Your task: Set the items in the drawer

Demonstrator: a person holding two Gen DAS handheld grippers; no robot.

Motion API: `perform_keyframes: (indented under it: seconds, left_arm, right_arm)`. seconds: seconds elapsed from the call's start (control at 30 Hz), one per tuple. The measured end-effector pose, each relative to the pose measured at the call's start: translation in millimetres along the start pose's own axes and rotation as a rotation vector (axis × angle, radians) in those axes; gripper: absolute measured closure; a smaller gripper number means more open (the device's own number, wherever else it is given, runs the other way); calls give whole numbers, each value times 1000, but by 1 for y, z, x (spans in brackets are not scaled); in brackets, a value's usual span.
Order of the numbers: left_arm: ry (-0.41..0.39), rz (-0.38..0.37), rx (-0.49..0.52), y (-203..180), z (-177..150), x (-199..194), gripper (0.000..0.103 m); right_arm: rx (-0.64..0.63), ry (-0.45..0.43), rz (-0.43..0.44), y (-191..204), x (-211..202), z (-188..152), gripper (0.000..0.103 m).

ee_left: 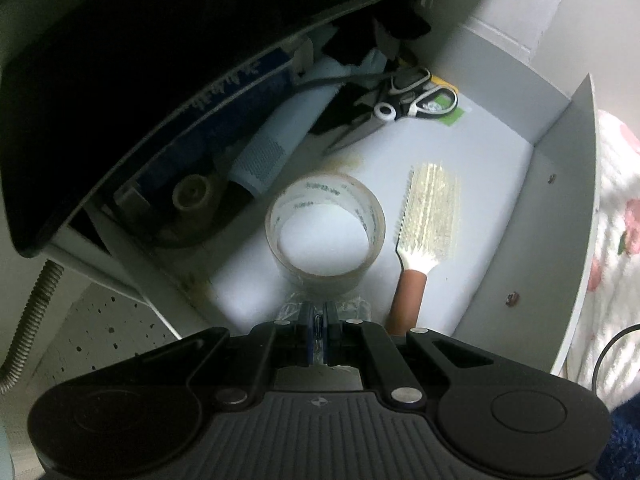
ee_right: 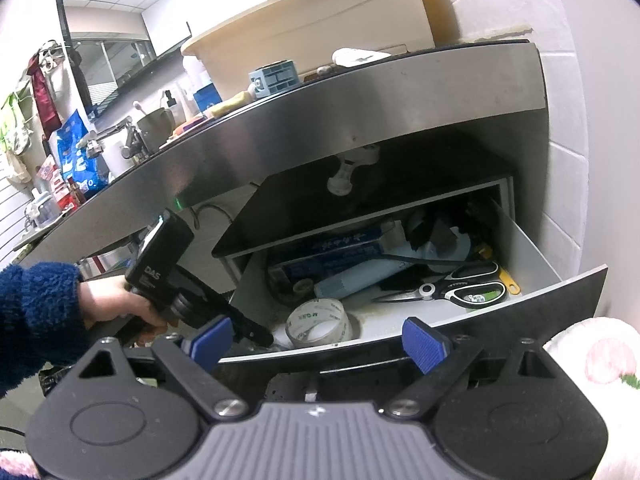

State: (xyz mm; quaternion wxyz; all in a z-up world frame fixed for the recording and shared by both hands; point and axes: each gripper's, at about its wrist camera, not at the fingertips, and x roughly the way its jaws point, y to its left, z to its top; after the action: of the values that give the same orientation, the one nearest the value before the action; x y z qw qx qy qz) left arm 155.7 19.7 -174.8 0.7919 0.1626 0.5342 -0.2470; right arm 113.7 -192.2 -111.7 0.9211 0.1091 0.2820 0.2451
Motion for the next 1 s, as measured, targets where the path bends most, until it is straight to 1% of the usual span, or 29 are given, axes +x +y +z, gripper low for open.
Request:
perform_keyframes:
  seconds: [0.27,0.53,0.73,1.0]
  left_arm:
    - [43,-3,27,-2,0,11,99]
    - [76,25,73,-7,-5,21,99]
    - [112,30,101,-11,-5,28,98]
    - [113,49,129,-16,-8,30,95]
  right_arm:
    - [7,1,0,-1,0,0,11]
    - [8,4,0,-1,1,-1,11]
    - [10,6,1,0,1,-1,11]
    - [11,9,1,0,2,-1,11]
